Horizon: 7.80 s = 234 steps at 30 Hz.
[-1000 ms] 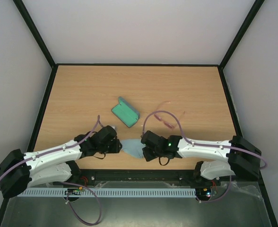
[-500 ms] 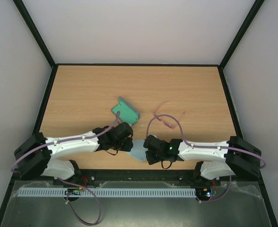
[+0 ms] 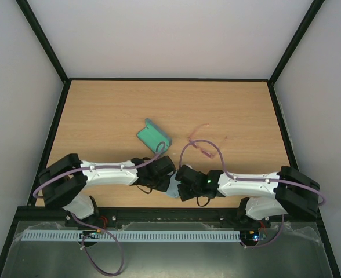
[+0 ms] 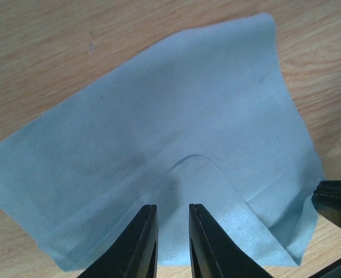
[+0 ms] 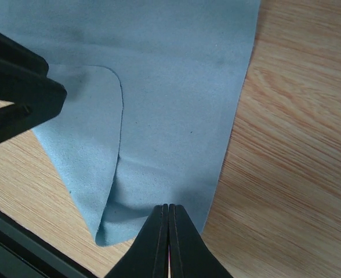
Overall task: Organize the sunglasses
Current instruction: Adjust the glasses cleaning cloth at the center of the board.
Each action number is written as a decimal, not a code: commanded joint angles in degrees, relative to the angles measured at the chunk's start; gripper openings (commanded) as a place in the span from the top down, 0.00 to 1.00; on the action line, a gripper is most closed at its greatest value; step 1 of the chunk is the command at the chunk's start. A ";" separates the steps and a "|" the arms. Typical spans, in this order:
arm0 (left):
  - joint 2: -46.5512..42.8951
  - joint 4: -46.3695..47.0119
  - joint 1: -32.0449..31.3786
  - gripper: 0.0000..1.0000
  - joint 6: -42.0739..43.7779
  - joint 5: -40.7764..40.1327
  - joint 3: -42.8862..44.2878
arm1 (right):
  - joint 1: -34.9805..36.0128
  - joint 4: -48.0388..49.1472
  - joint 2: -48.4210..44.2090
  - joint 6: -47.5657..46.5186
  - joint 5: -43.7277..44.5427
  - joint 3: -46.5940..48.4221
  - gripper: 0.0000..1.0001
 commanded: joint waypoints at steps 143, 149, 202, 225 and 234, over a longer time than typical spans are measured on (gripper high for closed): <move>2.41 -0.49 7.43 0.72 0.64 -3.10 -4.40 | -11.96 -4.73 17.42 -8.50 5.96 13.38 0.70; 3.20 -0.21 7.39 0.88 0.87 -2.83 -4.47 | -11.93 -5.75 14.22 -8.49 7.81 13.73 0.66; -24.97 -11.47 4.89 0.98 -1.23 -12.11 3.88 | -3.45 -11.62 -11.05 -10.31 10.01 18.41 0.99; -32.28 -16.09 3.05 0.98 -3.90 -14.08 2.36 | 0.32 -11.69 -16.18 -9.57 6.15 17.72 0.99; -26.36 -16.34 3.13 0.98 -3.55 -12.46 4.49 | 0.32 -11.47 -15.77 -3.72 8.14 13.79 0.99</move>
